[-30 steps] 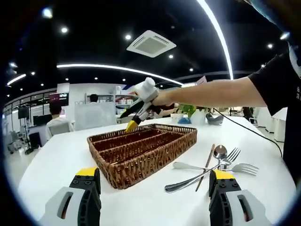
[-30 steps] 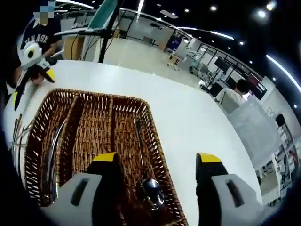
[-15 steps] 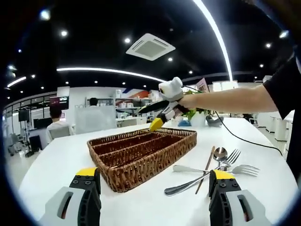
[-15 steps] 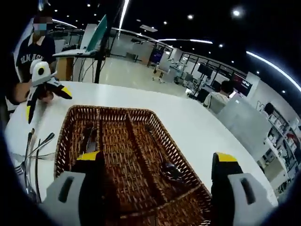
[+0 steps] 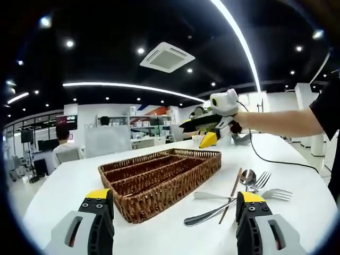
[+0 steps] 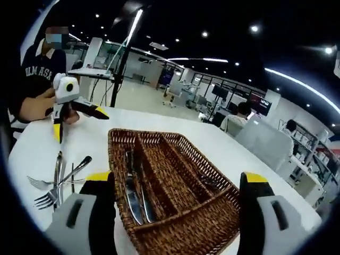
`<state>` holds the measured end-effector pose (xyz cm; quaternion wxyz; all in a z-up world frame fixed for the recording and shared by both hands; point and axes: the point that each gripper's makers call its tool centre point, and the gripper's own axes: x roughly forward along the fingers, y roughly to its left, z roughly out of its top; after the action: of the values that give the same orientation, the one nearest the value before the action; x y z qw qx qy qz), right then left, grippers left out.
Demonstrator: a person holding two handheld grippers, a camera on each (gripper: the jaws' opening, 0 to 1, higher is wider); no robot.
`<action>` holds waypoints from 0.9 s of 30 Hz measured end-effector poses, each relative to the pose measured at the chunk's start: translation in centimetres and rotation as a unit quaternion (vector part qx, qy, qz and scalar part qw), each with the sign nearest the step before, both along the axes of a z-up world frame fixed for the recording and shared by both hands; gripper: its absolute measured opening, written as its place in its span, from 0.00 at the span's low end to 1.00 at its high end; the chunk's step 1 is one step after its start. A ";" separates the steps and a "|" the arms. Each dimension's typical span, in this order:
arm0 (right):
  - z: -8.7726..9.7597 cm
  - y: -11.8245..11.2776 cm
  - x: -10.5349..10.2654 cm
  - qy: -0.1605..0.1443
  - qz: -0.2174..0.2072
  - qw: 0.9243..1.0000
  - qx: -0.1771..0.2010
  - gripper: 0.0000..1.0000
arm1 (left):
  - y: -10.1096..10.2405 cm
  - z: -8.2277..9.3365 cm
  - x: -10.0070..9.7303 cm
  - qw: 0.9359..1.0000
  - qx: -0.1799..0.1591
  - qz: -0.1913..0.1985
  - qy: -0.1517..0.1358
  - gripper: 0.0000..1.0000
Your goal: Arrange the knives, forks, and spoons in their matching storage slots by inserting each utensil handle-first until every utensil is classified and aligned in the correct compartment
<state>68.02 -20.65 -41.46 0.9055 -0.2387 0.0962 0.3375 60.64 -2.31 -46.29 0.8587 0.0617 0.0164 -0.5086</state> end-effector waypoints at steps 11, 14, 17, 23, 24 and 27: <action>2.3 -0.5 -7.4 -0.054 -0.043 0.993 0.096 0.99 | 0.5 0.4 0.2 1.000 -0.007 0.008 -0.004 1.00; 1.6 -1.4 -8.7 -0.050 -0.063 0.991 0.106 0.99 | 0.4 0.3 0.0 1.000 0.003 0.010 -0.012 1.00; 0.8 -2.1 -9.5 -0.047 -0.072 0.990 0.112 0.99 | 0.4 0.3 -0.2 1.000 0.004 0.006 -0.011 1.00; -0.7 -3.3 -10.0 -0.045 -0.092 0.986 0.135 0.99 | 0.8 0.9 -0.2 1.000 -0.002 0.012 -0.020 1.00; -0.8 -3.3 -10.1 -0.047 -0.094 0.985 0.137 0.99 | 0.9 1.0 -0.2 1.000 -0.006 0.012 -0.019 1.00; -1.3 -3.0 -10.9 -0.051 -0.093 0.984 0.140 0.99 | 0.9 0.9 -0.2 1.000 -0.011 0.011 -0.012 1.00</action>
<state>57.09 -23.70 -42.73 0.9610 -0.1169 0.0233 0.2494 60.47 -1.39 -45.41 0.8651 0.0583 0.0011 -0.4983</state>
